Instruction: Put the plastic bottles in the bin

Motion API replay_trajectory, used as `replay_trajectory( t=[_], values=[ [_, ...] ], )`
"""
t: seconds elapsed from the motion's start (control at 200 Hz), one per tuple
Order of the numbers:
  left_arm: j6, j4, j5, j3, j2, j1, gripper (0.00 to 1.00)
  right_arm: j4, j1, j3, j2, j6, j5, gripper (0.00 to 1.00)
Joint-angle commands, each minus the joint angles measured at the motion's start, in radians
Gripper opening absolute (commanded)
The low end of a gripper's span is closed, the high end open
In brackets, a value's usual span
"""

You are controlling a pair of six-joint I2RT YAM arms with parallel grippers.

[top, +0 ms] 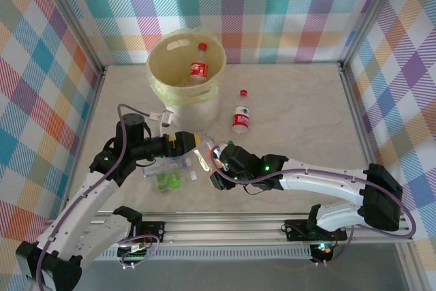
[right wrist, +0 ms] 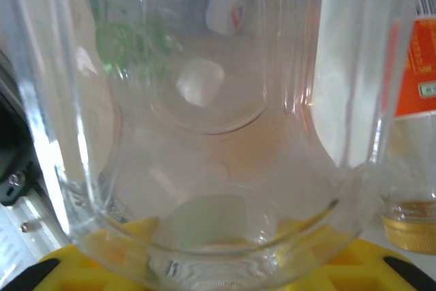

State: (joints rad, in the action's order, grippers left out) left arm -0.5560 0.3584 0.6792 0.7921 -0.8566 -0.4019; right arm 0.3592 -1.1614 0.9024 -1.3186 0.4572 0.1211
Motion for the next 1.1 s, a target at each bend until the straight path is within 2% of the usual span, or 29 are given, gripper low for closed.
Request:
replay_trajectory(
  t=[0.0,0.25,0.58,0.665,0.77,0.895,1.095],
  values=[
    [-0.046,-0.038,-0.038,-0.022,-0.015,-0.028,1.00,-0.047,0.008,0.048,0.027,0.010,-0.006,0.36],
    [-0.078,-0.061,-0.113,-0.037,-0.047,-0.085,0.97,-0.081,0.016,0.079,0.036,-0.002,-0.015,0.36],
    [-0.152,-0.198,-0.154,-0.067,-0.059,-0.117,0.82,-0.116,0.017,0.072,0.050,-0.009,-0.050,0.36],
    [-0.158,-0.208,-0.156,-0.067,-0.062,-0.120,0.79,-0.115,0.017,0.072,0.052,-0.011,-0.053,0.36],
    [-0.159,-0.212,-0.157,-0.069,-0.067,-0.123,0.68,-0.112,0.017,0.069,0.054,-0.009,-0.051,0.37],
    [-0.164,-0.218,-0.161,-0.067,-0.059,-0.124,0.60,-0.117,0.017,0.066,0.054,-0.009,-0.054,0.38],
    [-0.156,-0.188,-0.192,-0.051,-0.036,-0.124,0.55,-0.113,0.017,0.075,0.058,-0.015,-0.053,0.44]
  ],
)
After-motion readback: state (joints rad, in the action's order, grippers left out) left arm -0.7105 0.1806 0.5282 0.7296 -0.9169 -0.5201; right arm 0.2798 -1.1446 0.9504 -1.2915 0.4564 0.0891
